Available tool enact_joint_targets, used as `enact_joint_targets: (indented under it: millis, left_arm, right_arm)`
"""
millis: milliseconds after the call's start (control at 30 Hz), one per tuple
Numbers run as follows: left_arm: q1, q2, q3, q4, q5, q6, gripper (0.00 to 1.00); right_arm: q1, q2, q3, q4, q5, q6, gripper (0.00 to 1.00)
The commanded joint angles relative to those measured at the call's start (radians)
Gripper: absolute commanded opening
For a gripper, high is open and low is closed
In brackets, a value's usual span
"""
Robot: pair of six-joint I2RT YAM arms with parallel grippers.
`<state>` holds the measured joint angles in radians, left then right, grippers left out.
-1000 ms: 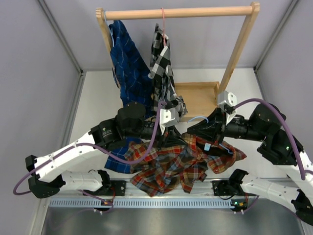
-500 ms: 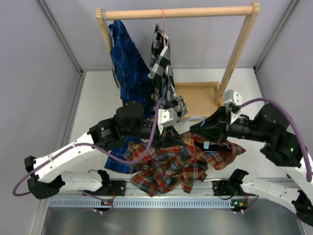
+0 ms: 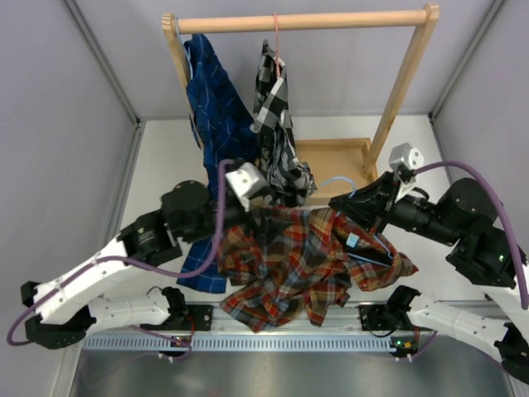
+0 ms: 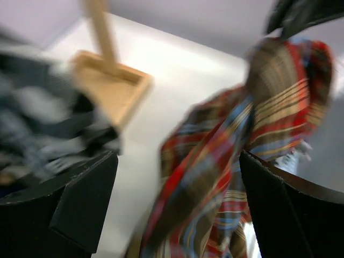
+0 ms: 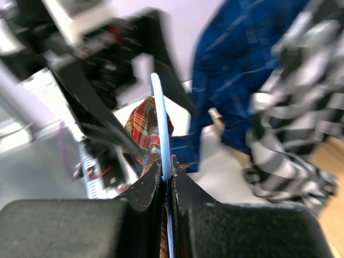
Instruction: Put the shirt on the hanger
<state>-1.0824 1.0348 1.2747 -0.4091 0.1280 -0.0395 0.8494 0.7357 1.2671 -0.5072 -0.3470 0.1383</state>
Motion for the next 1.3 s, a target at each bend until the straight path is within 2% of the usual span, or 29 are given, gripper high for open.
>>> enact_joint_targets:
  millis: [0, 33, 100, 167, 233, 333, 500, 633, 667, 700, 733, 767, 800, 900, 967, 1133, 1267]
  left_arm:
    - [0.004, -0.235, -0.073, 0.01, -0.419, -0.08, 0.98]
    - [0.004, -0.283, -0.166, 0.036, -0.5, -0.121, 0.98]
    - [0.004, -0.414, -0.269, 0.116, -0.53, -0.143, 0.98]
    - [0.004, -0.473, -0.39, 0.141, -0.573, -0.169, 0.98]
    - [0.004, -0.509, -0.437, 0.148, -0.6, -0.191, 0.98]
    - [0.004, -0.506, -0.509, 0.194, -0.614, -0.212, 0.98]
    - [0.004, -0.42, -0.526, 0.305, -0.59, -0.195, 0.97]
    - [0.004, -0.345, -0.511, 0.394, -0.665, -0.159, 0.95]
    - [0.004, -0.317, -0.506, 0.439, -0.683, -0.152, 0.9]
    - [0.004, -0.305, -0.499, 0.452, -0.697, -0.142, 0.8]
    - [0.003, -0.292, -0.492, 0.46, -0.721, -0.137, 0.61]
    - [0.004, -0.273, -0.486, 0.466, -0.763, -0.146, 0.06]
    - [0.004, -0.265, -0.486, 0.464, -0.763, -0.146, 0.0]
    - [0.004, -0.259, -0.509, 0.431, -0.905, -0.224, 0.0]
    - [0.004, -0.28, -0.552, 0.408, -1.023, -0.327, 0.0]
    - [0.006, -0.337, -0.647, 0.348, -1.062, -0.469, 0.0]
    - [0.007, -0.308, -0.631, 0.282, -1.093, -0.554, 0.0]
  right_arm:
    - [0.013, -0.041, 0.063, 0.03, 0.224, 0.04, 0.0]
    - [0.013, -0.05, 0.064, 0.032, 0.247, 0.041, 0.0]
    - [0.013, -0.053, 0.081, 0.032, 0.269, 0.041, 0.0]
    - [0.014, -0.038, 0.104, 0.029, 0.252, 0.037, 0.0]
    - [0.014, -0.015, 0.147, 0.018, 0.237, 0.038, 0.0]
    - [0.014, 0.01, 0.201, -0.013, 0.204, 0.041, 0.0]
    - [0.013, 0.018, 0.235, -0.016, 0.168, 0.063, 0.0]
    - [0.013, 0.03, 0.262, -0.036, 0.115, 0.072, 0.0]
    - [0.014, 0.033, 0.268, -0.045, 0.108, 0.072, 0.0]
    - [0.013, 0.036, 0.278, -0.051, 0.109, 0.069, 0.0]
    - [0.013, 0.036, 0.281, -0.057, 0.111, 0.066, 0.0]
    - [0.013, 0.033, 0.285, -0.069, 0.127, 0.058, 0.0]
    - [0.013, 0.033, 0.285, -0.076, 0.143, 0.055, 0.0]
    - [0.013, 0.004, 0.282, -0.096, 0.276, 0.049, 0.0]
    - [0.013, -0.01, 0.279, -0.099, 0.396, 0.047, 0.0]
    - [0.013, -0.032, 0.27, -0.099, 0.428, 0.027, 0.0]
    - [0.013, -0.033, 0.256, -0.097, 0.442, 0.024, 0.0]
